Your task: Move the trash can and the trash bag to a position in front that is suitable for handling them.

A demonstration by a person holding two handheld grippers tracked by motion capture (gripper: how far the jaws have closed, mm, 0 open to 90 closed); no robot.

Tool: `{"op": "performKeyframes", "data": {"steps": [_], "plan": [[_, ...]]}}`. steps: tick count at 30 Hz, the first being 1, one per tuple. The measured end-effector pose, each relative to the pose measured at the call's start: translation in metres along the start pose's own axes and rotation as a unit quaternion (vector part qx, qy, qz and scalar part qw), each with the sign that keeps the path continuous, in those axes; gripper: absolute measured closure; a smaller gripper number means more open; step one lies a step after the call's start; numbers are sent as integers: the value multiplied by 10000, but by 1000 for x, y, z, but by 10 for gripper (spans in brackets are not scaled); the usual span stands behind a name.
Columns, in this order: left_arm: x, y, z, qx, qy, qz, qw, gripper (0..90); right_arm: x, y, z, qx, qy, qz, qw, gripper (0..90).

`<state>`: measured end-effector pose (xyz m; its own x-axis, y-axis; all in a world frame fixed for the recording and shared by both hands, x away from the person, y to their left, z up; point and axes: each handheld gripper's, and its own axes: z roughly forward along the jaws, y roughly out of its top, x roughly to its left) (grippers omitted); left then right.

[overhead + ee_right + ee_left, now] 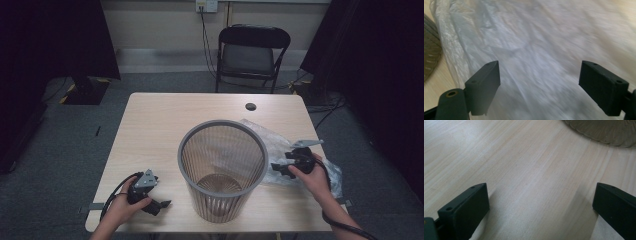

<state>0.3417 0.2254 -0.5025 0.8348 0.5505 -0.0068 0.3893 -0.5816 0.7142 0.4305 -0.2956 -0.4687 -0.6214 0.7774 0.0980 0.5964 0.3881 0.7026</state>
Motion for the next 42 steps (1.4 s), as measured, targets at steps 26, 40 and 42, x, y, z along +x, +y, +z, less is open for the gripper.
{"op": "performKeyframes", "data": {"steps": [26, 40, 42], "plan": [[-1, 0, 0, -12, 27, -16, 10000, 0, 0, 42, 63, 64, -768, 366, 9964, 183], [-21, 7, -8, 248, 13, -28, 9997, 166, 42, -3, 6, -29, 81, -447, 9990, 150], [-28, 9, -8, 238, -98, -88, 9996, 162, 46, -8, 5, 16, 163, -494, 9986, 150]]}}
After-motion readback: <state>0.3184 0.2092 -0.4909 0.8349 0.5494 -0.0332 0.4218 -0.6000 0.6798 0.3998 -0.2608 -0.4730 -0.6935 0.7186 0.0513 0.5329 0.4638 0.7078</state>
